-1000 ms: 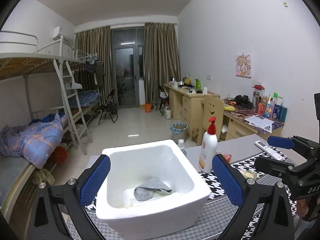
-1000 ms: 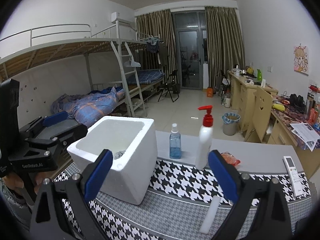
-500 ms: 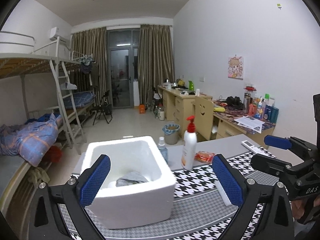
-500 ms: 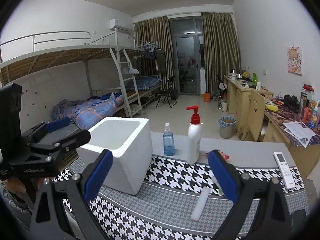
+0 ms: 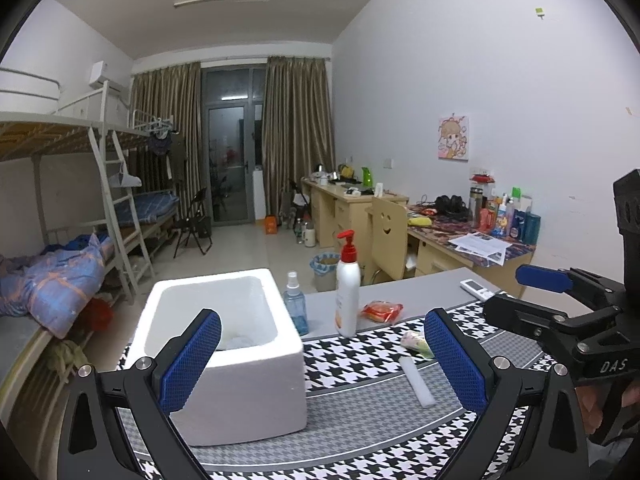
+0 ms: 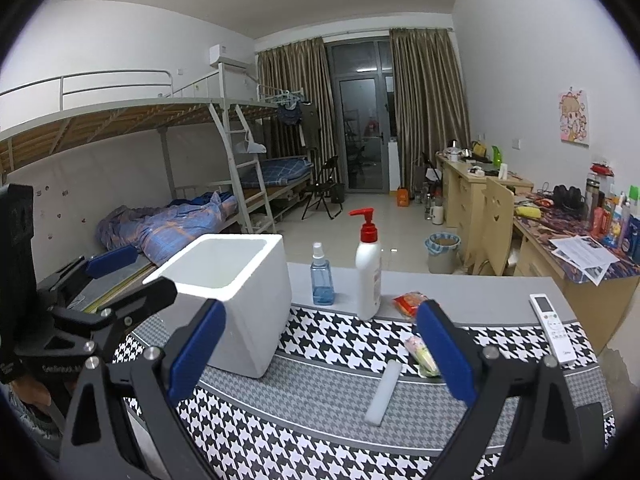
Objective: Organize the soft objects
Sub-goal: 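Open the left tool over the box and move both tools back toward the foam roll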
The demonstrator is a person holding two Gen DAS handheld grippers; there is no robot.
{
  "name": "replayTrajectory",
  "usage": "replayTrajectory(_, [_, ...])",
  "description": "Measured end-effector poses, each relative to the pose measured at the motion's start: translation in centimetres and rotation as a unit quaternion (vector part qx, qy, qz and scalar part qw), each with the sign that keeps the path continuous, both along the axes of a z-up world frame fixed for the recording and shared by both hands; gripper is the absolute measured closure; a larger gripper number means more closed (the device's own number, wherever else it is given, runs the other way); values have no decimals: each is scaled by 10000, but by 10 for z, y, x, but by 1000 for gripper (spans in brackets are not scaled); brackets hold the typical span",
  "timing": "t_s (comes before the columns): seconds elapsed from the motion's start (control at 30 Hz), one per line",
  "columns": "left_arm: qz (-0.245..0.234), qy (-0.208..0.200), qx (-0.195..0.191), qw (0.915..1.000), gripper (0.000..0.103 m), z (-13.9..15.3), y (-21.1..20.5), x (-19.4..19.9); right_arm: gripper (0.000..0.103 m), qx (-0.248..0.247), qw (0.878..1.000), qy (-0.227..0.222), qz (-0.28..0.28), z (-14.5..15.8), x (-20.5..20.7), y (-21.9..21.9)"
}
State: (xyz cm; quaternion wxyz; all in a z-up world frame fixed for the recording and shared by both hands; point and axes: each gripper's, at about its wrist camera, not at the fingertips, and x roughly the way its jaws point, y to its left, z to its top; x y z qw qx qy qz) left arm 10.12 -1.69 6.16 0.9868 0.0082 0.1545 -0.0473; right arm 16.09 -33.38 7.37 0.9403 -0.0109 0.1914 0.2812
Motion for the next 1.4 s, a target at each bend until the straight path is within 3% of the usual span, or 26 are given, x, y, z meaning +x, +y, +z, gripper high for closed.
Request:
replayTrajectory(0.3, [8,40,-77,10000,1,-11,-3,4,5,-57,9998,-92,-137,-8,5,-1])
replayTrajectory(1.4, [-442,603,-14,9972,1,-47,-50,40,5,-114,9959,472,-765,-37,44,-52])
